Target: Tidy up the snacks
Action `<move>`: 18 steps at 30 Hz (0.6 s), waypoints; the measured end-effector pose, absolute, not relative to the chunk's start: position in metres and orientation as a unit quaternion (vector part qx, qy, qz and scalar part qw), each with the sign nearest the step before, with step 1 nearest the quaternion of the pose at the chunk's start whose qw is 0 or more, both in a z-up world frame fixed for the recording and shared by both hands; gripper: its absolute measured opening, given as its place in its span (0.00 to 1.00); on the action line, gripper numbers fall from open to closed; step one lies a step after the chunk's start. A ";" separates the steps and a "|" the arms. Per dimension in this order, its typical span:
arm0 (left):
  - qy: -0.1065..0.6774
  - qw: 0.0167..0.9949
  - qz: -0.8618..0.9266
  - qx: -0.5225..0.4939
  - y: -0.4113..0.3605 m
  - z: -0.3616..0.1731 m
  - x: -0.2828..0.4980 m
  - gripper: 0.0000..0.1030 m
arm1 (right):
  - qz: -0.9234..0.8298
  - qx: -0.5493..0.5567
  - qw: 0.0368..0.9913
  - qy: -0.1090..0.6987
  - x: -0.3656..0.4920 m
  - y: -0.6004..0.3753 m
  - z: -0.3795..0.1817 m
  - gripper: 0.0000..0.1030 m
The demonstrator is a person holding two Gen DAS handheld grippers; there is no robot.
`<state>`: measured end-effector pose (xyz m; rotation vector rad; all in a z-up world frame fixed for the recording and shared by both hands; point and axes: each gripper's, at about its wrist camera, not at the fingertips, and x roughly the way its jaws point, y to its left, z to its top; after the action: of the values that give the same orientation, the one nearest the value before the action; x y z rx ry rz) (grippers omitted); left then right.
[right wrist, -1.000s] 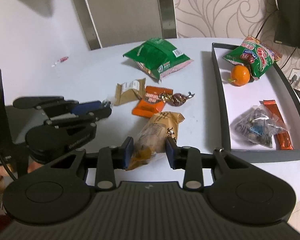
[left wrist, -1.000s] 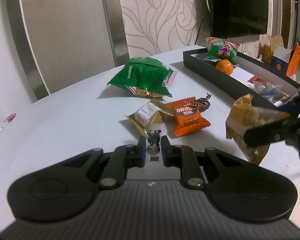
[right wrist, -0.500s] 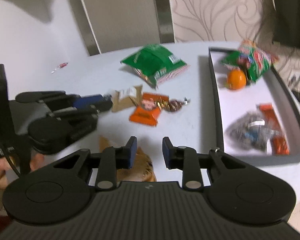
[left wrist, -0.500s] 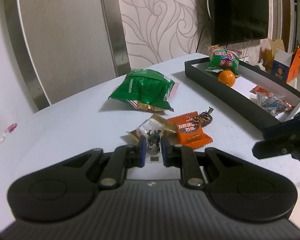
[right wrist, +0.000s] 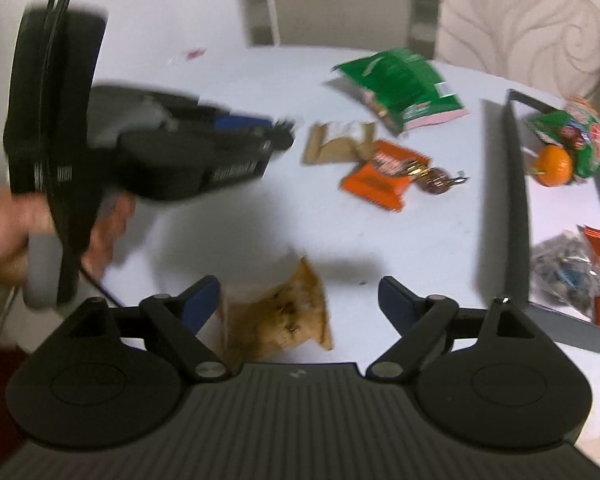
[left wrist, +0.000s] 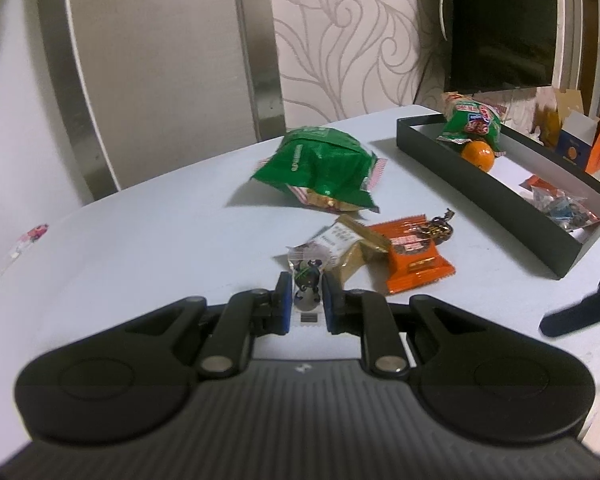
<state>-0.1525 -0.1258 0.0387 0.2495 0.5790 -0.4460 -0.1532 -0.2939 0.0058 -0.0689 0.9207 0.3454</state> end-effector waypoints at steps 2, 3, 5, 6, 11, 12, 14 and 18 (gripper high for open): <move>0.284 0.926 -0.216 0.122 -0.123 0.038 -0.151 0.19 | 0.176 -0.047 0.872 0.454 -0.151 -0.285 -0.003 0.89; 0.284 0.926 -0.215 0.122 -0.122 0.037 -0.151 0.19 | 0.177 -0.056 0.869 0.458 -0.150 -0.281 -0.008 0.89; 0.284 0.927 -0.214 0.121 -0.119 0.038 -0.151 0.19 | 0.169 -0.075 0.866 0.465 -0.147 -0.275 -0.018 0.79; 0.284 0.927 -0.213 0.121 -0.118 0.037 -0.150 0.19 | 0.170 -0.072 0.864 0.468 -0.145 -0.276 -0.020 0.66; 0.283 0.928 -0.211 0.120 -0.117 0.038 -0.145 0.19 | 0.137 -0.055 0.878 0.456 -0.139 -0.289 -0.015 0.60; 0.283 0.928 -0.212 0.120 -0.117 0.038 -0.145 0.19 | 0.129 -0.042 0.881 0.454 -0.137 -0.294 -0.014 0.60; 0.280 0.928 -0.215 0.121 -0.119 0.040 -0.144 0.19 | 0.122 -0.015 0.885 0.450 -0.134 -0.303 -0.010 0.60; 0.274 0.927 -0.224 0.124 -0.126 0.043 -0.144 0.19 | 0.110 0.020 0.895 0.431 -0.134 -0.319 0.004 0.60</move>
<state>-0.1437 -0.1262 0.0432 0.2548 0.5613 -0.4602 -0.1342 -0.3189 0.0044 0.0411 0.8931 0.2276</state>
